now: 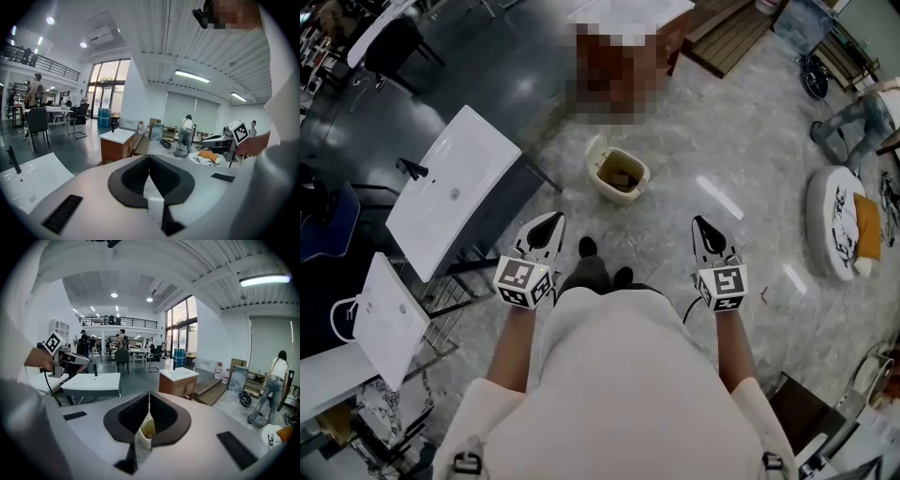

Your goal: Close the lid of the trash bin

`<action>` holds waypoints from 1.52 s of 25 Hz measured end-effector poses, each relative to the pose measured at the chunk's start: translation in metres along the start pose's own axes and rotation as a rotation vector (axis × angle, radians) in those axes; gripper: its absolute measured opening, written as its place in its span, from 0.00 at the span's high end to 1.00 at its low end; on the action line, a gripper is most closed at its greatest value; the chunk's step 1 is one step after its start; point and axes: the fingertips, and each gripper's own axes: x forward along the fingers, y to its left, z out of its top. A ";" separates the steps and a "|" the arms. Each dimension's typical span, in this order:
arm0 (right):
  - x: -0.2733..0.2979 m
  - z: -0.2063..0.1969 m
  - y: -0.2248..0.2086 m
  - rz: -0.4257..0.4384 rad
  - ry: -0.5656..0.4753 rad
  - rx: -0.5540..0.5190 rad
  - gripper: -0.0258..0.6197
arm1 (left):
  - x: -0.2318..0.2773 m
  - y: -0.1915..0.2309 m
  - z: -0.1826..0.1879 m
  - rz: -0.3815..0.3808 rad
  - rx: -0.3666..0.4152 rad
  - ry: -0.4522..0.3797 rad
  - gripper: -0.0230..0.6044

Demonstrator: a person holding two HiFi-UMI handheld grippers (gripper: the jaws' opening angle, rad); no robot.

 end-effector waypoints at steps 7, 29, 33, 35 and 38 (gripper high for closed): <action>0.025 0.006 -0.002 -0.010 0.013 -0.002 0.91 | 0.018 0.021 0.001 -0.014 -0.009 0.004 0.93; 0.163 0.031 -0.011 -0.060 0.121 0.062 0.91 | 0.140 0.135 0.014 -0.163 0.040 0.104 0.93; 0.184 0.031 -0.006 -0.074 0.147 0.081 0.91 | 0.161 0.149 0.009 -0.208 0.044 0.122 0.93; 0.194 0.029 -0.005 -0.079 0.161 0.090 0.91 | 0.172 0.156 0.005 -0.227 0.048 0.138 0.93; 0.207 0.021 -0.003 -0.091 0.193 0.108 0.91 | 0.189 0.166 -0.005 -0.253 0.044 0.167 0.93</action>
